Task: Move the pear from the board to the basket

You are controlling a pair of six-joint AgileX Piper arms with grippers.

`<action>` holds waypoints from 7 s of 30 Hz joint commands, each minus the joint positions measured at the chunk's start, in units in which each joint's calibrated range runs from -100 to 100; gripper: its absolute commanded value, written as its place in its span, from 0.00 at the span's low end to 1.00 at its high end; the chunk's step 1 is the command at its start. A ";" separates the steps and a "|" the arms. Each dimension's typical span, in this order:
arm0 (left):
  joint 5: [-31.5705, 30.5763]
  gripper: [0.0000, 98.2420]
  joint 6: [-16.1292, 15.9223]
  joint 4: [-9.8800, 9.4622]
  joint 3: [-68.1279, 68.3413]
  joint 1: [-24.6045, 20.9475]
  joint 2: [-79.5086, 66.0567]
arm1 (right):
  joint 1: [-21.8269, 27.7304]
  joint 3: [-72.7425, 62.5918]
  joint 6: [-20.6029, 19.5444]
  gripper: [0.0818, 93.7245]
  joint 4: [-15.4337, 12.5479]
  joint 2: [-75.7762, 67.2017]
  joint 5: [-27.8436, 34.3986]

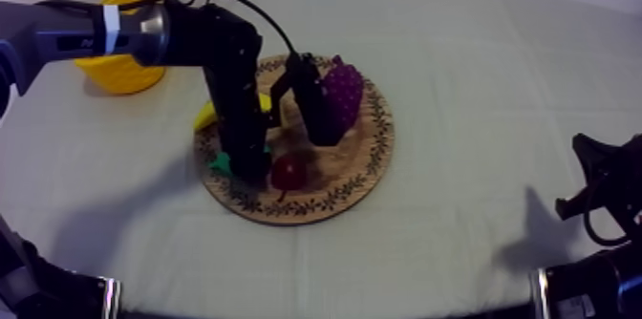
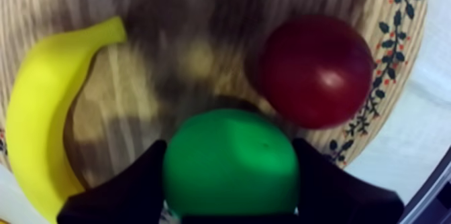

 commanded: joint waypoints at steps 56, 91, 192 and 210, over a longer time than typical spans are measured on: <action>18.54 0.49 26.47 1.04 -15.39 2.77 -22.35 | -0.07 -0.02 -0.10 0.00 0.01 -0.03 0.02; 16.86 0.50 24.28 3.39 -20.67 -8.77 -19.69 | -0.14 -0.02 -0.10 0.00 0.01 -0.03 0.02; 15.21 0.98 13.42 0.43 -47.60 -33.30 16.49 | -0.30 -0.02 -0.10 0.00 0.01 -0.03 0.02; 16.99 0.98 13.97 0.34 -44.89 -32.60 9.26 | -0.30 -0.02 -0.10 0.00 0.01 -0.03 0.02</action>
